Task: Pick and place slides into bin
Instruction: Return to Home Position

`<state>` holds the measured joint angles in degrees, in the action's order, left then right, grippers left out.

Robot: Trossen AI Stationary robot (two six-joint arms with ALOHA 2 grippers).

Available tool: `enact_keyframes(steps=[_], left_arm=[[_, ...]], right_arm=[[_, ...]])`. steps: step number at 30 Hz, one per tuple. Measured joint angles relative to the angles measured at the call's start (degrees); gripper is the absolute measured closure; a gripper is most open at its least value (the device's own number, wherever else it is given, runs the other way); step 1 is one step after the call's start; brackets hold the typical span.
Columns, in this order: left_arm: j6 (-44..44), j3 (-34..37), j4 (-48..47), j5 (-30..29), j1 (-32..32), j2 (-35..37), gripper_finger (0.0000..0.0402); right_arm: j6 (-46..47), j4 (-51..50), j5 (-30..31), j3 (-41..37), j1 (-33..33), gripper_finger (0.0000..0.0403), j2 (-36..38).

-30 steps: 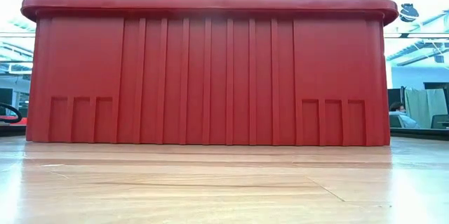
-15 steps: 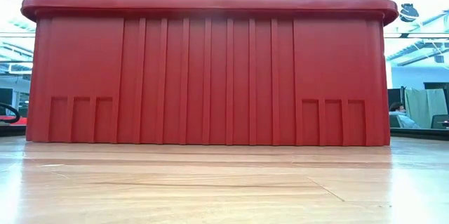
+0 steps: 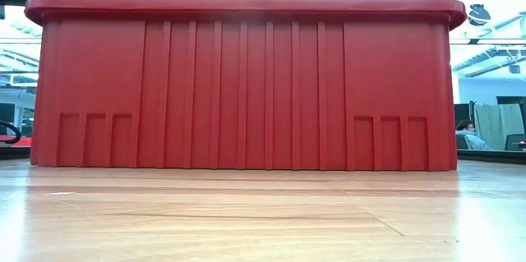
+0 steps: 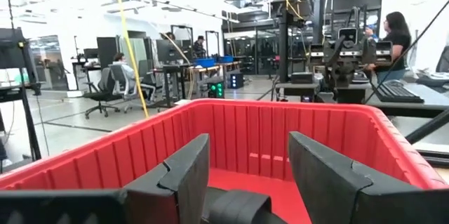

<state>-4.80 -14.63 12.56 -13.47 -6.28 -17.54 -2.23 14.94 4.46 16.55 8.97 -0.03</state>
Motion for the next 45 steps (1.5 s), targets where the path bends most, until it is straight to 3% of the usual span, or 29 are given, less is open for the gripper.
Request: enact_keyframes(steps=[10,20,29,36,45], left_arm=[[-1.1,0.0,1.3,3.4,-0.1,0.0,0.0201],[-0.1,0.0,4.3,6.0,-0.1,0.0,0.0201],[0.0,0.0,4.5,6.1,-0.1,0.0,0.0201],[0.4,0.0,4.8,6.1,-0.1,0.0,0.0201],[0.2,9.9,22.9,2.4,-0.1,0.0,0.0201]], right_arm=[[-0.1,6.1,-1.6,-2.6,0.0,0.0209,-0.1],[-1.5,20.6,-1.6,-9.8,0.0,0.0209,-0.1],[-1.8,21.9,-1.6,-11.2,0.0,0.0209,-0.1],[-3.0,29.5,-1.1,-14.9,0.0,0.0209,-0.1],[-3.1,25.7,1.7,-15.4,0.0,0.0209,-0.1]])
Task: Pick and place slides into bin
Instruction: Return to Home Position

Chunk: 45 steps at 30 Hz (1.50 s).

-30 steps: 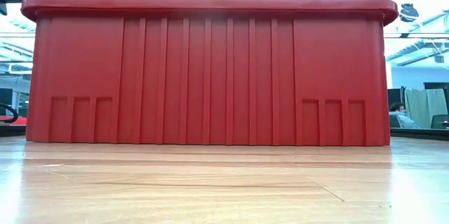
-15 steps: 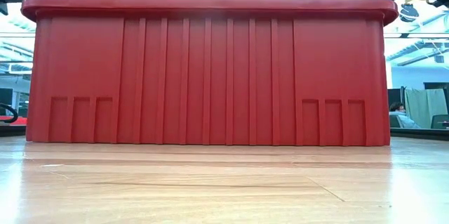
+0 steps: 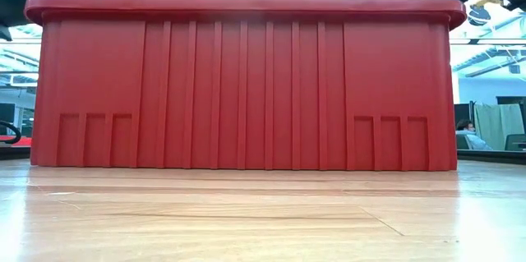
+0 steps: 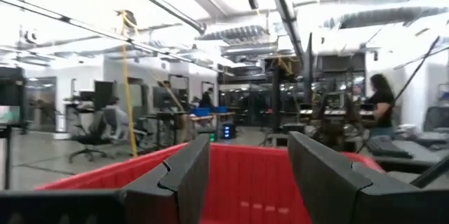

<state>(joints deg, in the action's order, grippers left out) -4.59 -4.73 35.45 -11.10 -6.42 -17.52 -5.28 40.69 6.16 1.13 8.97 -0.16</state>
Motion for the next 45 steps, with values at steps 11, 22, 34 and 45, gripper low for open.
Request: enact_keyframes(steps=[11,22,34,45], left_arm=[[-0.6,3.9,2.7,-0.9,0.0,0.0,0.0201],[-2.5,4.1,2.4,0.9,0.0,0.0,0.0201],[-2.8,4.1,2.2,0.8,0.0,0.0,0.0201],[-2.8,4.1,2.1,0.6,0.0,0.0,0.0201]], right_arm=[[1.1,-5.1,2.9,-0.1,0.0,0.0209,0.0],[1.3,-10.4,4.6,-0.1,0.0,0.0209,0.0],[-1.3,-24.3,8.2,-0.1,0.0,0.0209,0.0],[-0.1,-29.3,13.3,-0.1,0.0,0.0209,0.1]])
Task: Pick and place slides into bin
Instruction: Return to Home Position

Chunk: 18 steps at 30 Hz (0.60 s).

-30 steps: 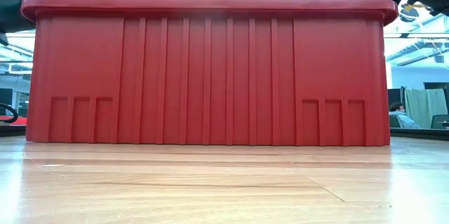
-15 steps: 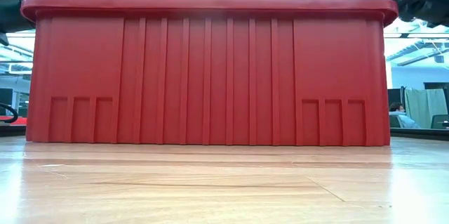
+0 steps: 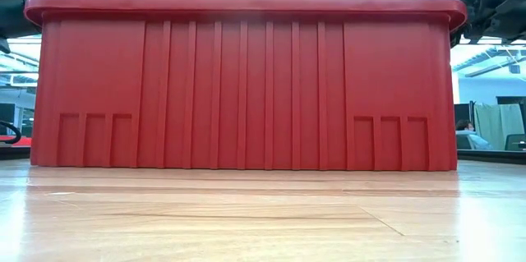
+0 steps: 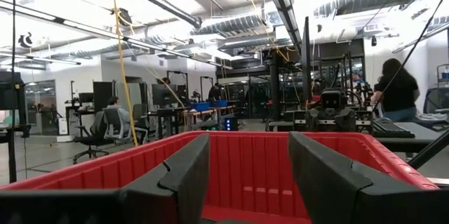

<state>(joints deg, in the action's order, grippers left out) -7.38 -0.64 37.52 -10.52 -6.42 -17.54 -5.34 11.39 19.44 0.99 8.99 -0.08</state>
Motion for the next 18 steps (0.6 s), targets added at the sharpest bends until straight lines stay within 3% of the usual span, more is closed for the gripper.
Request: enact_keyframes(steps=[18], left_arm=[[-1.8,0.0,-0.1,-3.1,0.0,0.0,0.0201]], right_arm=[[0.1,3.3,0.2,0.0,0.0,0.0209,-0.2]])
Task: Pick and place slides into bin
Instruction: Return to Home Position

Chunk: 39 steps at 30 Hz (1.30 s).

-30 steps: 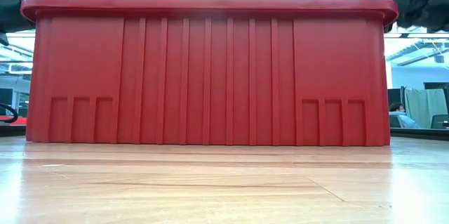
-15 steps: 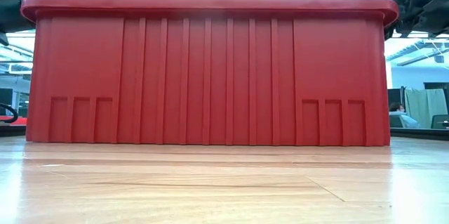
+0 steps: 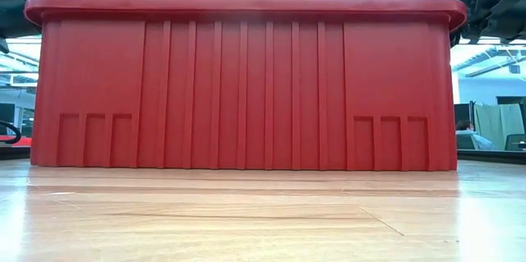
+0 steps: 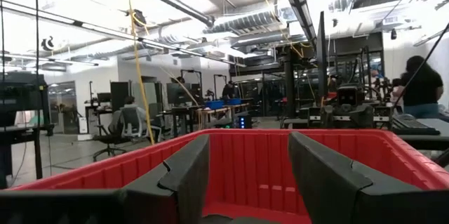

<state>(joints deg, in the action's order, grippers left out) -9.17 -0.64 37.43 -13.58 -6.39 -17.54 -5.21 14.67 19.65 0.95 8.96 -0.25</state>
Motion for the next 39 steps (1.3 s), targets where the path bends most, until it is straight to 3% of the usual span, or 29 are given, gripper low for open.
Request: enact_keyframes(steps=[39], left_arm=[[0.4,0.0,0.0,0.0,0.0,0.0,0.0201]], right_arm=[[0.0,1.7,-0.2,0.0,0.0,0.0209,0.1]])
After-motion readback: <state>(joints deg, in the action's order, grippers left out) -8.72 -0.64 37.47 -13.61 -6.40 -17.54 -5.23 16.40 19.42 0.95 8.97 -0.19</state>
